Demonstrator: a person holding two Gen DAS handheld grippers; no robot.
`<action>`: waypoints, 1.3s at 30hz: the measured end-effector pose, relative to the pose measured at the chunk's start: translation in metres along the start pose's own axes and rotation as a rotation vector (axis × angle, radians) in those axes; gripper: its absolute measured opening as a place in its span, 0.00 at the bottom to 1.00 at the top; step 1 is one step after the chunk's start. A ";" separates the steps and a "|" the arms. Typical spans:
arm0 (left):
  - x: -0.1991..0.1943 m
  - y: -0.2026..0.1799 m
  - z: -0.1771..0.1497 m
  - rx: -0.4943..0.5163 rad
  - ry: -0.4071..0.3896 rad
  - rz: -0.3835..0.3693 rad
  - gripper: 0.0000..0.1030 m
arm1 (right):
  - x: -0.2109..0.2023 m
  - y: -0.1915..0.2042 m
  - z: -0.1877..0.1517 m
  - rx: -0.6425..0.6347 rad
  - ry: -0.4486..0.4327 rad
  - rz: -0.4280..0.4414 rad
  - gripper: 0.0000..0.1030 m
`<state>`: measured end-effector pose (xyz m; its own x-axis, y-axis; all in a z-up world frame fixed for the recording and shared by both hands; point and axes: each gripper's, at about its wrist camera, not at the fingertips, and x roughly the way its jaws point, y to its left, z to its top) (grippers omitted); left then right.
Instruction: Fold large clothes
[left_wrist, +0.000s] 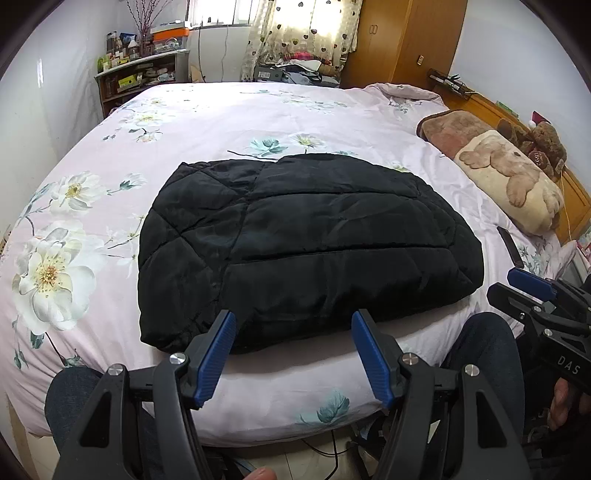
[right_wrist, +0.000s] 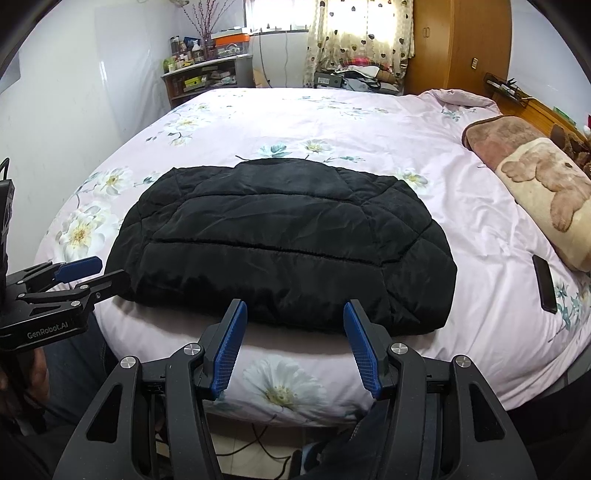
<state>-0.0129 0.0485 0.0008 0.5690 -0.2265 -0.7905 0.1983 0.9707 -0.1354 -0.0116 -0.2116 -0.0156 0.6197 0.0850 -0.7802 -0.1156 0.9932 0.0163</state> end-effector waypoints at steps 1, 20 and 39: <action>0.000 0.000 0.000 0.001 -0.001 0.002 0.66 | 0.000 0.000 0.000 -0.001 0.000 0.000 0.54; 0.003 -0.003 -0.001 0.017 0.001 0.028 0.66 | 0.002 -0.002 0.000 -0.002 0.005 0.000 0.54; 0.000 -0.007 -0.002 0.029 -0.008 0.039 0.66 | 0.002 -0.001 -0.001 -0.002 0.007 -0.001 0.54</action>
<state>-0.0159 0.0417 0.0005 0.5828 -0.1897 -0.7902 0.1992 0.9761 -0.0874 -0.0105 -0.2128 -0.0177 0.6143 0.0837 -0.7846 -0.1167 0.9931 0.0145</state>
